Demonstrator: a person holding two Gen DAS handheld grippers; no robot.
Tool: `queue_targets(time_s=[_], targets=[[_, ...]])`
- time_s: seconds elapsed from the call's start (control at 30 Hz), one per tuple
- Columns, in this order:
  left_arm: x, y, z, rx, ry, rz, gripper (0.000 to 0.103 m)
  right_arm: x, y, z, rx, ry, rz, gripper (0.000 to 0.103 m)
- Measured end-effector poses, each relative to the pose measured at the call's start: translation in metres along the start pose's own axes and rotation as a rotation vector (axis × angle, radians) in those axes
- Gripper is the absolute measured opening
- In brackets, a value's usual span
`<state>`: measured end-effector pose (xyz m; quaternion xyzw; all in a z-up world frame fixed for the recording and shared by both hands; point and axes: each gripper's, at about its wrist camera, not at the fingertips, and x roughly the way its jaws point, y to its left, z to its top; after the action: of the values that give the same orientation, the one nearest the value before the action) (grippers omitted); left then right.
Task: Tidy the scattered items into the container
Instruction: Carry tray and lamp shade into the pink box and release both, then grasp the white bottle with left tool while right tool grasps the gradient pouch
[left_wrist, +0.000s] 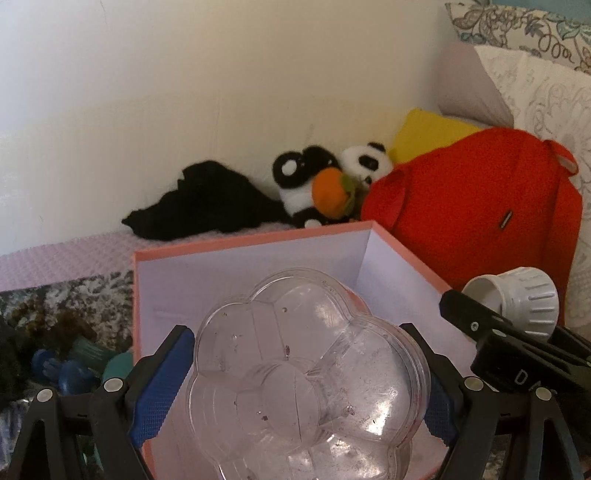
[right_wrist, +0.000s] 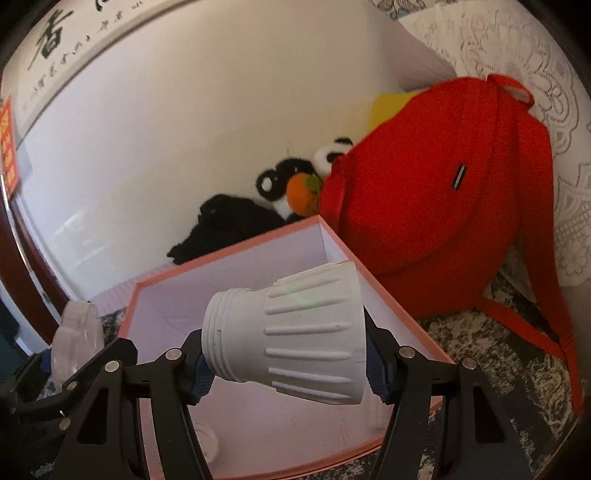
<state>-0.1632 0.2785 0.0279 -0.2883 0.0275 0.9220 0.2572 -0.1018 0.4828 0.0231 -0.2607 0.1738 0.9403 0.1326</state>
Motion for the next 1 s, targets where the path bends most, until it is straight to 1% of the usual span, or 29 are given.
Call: queue_targets(time_s=[0.07, 0.1, 0.13, 0.17, 0.2, 0.33, 0.43, 0.5, 0.57, 0.63, 0.77, 0.83, 0.93, 0.97, 1.0], targets=[[0.008, 0.004, 0.0, -0.022, 0.032, -0.03, 0.093, 0.008, 0.0, -0.001, -0.009, 0.022, -0.007, 0.069], [0.009, 0.006, -0.001, -0.03, 0.038, -0.038, 0.096, 0.012, 0.0, -0.002, -0.011, 0.03, -0.017, 0.074], [0.009, 0.008, -0.001, -0.037, 0.034, -0.032, 0.098, 0.016, -0.001, -0.003, -0.014, 0.038, -0.026, 0.089], [0.006, 0.01, 0.0, -0.04, 0.021, -0.019, 0.1, 0.016, 0.0, -0.004, -0.013, 0.027, -0.05, 0.096], [0.004, 0.012, 0.0, -0.04, 0.01, -0.007, 0.101, 0.015, 0.0, -0.005, -0.012, 0.016, -0.073, 0.101], [-0.012, 0.024, 0.006, -0.061, -0.024, 0.009, 0.101, 0.009, 0.0, -0.001, 0.009, -0.017, -0.069, 0.101], [-0.028, 0.039, 0.008, -0.083, -0.043, 0.038, 0.101, 0.003, 0.006, 0.001, 0.026, -0.036, -0.053, 0.101], [-0.044, 0.053, 0.003, -0.088, -0.057, 0.066, 0.101, -0.001, 0.014, 0.001, 0.028, -0.044, -0.036, 0.101], [-0.059, 0.07, -0.006, -0.079, -0.066, 0.114, 0.101, -0.007, 0.03, -0.001, 0.014, -0.048, -0.003, 0.101], [-0.077, 0.094, -0.021, -0.07, -0.062, 0.174, 0.101, -0.012, 0.05, -0.005, -0.014, -0.055, 0.031, 0.101], [-0.108, 0.155, -0.056, -0.059, -0.029, 0.309, 0.101, -0.027, 0.111, -0.026, -0.128, -0.062, 0.123, 0.101], [-0.119, 0.189, -0.076, -0.059, -0.001, 0.374, 0.101, -0.031, 0.146, -0.043, -0.195, -0.054, 0.184, 0.101], [-0.131, 0.243, -0.107, -0.055, 0.043, 0.47, 0.101, -0.034, 0.197, -0.073, -0.305, -0.012, 0.283, 0.101], [-0.131, 0.258, -0.117, -0.045, 0.055, 0.487, 0.101, -0.034, 0.215, -0.085, -0.345, 0.007, 0.319, 0.101], [-0.13, 0.271, -0.125, -0.035, 0.067, 0.484, 0.101, -0.031, 0.237, -0.099, -0.382, 0.041, 0.365, 0.101]])
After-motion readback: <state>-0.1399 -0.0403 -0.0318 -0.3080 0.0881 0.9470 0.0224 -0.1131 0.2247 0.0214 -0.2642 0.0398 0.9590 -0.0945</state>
